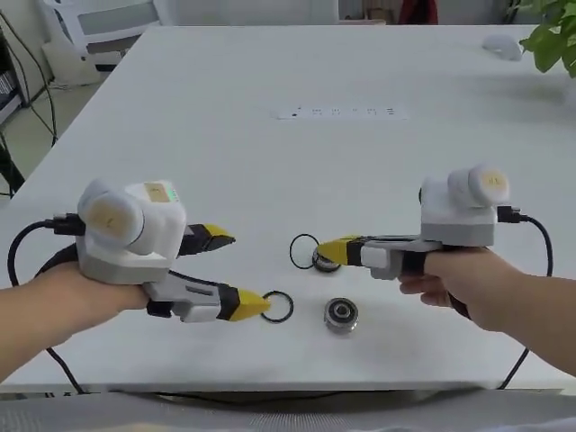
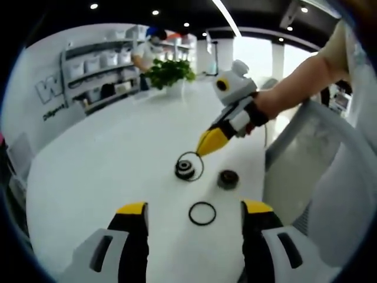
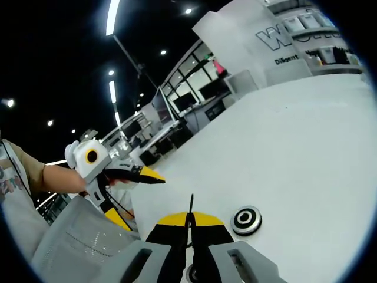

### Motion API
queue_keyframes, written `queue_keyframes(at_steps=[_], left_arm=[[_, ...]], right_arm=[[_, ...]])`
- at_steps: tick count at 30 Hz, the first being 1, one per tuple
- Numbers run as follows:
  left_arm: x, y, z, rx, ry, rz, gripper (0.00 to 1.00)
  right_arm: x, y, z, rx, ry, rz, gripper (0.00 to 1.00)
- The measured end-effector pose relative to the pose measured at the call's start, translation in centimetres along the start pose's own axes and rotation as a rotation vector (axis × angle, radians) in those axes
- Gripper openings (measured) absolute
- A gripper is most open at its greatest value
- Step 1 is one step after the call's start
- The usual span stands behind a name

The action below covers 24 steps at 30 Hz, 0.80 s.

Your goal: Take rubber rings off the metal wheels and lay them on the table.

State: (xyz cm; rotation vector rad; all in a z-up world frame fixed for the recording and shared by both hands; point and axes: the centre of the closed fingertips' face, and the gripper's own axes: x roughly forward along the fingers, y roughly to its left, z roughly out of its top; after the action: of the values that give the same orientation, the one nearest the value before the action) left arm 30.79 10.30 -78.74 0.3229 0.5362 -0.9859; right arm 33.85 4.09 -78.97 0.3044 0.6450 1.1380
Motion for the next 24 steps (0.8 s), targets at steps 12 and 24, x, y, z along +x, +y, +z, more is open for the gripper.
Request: queue_keyframes(at_steps=[12,24], left_arm=[[-0.6,-0.3,-0.8,-0.011,0.002,-0.003,0.68],[-1.2,-0.1,-1.6,-0.027,0.004,0.007,0.68]], right_arm=[[1.3,1.4,-1.7,0.006,0.076,0.05,0.0],[2.8,2.3,-3.8,0.011,0.161,0.097,0.0]])
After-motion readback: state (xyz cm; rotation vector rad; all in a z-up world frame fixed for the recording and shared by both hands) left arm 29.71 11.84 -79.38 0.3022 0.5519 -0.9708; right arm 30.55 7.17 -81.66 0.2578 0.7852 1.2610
